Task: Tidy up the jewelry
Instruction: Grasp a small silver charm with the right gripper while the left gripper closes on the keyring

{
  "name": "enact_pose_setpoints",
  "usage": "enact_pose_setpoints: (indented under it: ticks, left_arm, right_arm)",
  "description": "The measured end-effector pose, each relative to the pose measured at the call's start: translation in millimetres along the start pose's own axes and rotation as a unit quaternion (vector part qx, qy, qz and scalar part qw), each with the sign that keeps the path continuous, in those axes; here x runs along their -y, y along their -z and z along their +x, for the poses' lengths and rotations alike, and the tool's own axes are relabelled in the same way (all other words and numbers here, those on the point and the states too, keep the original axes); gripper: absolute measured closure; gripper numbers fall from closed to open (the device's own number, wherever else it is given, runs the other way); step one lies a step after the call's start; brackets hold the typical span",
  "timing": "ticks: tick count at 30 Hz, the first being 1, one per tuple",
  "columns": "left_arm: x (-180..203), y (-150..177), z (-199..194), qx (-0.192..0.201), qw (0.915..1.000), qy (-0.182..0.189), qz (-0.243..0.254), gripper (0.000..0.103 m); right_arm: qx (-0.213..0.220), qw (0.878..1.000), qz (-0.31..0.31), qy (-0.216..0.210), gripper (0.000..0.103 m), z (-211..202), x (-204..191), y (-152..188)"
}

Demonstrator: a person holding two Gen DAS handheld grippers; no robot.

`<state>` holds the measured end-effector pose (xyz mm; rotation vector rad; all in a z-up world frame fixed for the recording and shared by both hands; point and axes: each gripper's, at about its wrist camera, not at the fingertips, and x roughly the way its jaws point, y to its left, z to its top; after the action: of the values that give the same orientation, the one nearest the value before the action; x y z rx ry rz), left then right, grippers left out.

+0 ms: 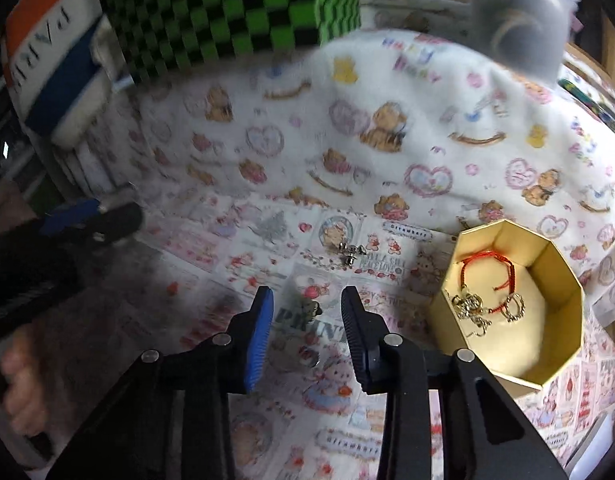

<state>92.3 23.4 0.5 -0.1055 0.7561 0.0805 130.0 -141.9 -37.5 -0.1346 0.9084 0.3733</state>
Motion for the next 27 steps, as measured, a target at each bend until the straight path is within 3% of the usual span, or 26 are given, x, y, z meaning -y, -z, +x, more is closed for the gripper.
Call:
enact_pose_setpoints:
  ticks: [6, 11, 16, 27]
  left_arm:
    - [0.6, -1.5, -2.5, 0.007, 1.0, -0.001, 0.005, 0.042]
    - [-5.1, -1.5, 0.1, 0.004, 1.0, -0.005, -0.007, 0.042]
    - [-10.4, -0.5, 4.1, 0.004, 0.9997, -0.02, -0.01, 0.042]
    - [6.2, 2.6, -18.2, 0.032, 0.9994, 0.002, 0.009, 0.042]
  right_arm:
    - [-0.013, 1.0, -0.013, 0.02, 0.075, 22.3, -6.7, 2.9]
    - [-0.015, 0.999, -0.027, 0.028, 0.09, 31.4, -15.1, 6.3]
    - [-0.004, 0.998, -0.044, 0.038, 0.09, 22.2, -22.6, 12.4]
    - [0.066, 0.994, -0.055, 0.064, 0.09, -31.5, -23.6, 28.1]
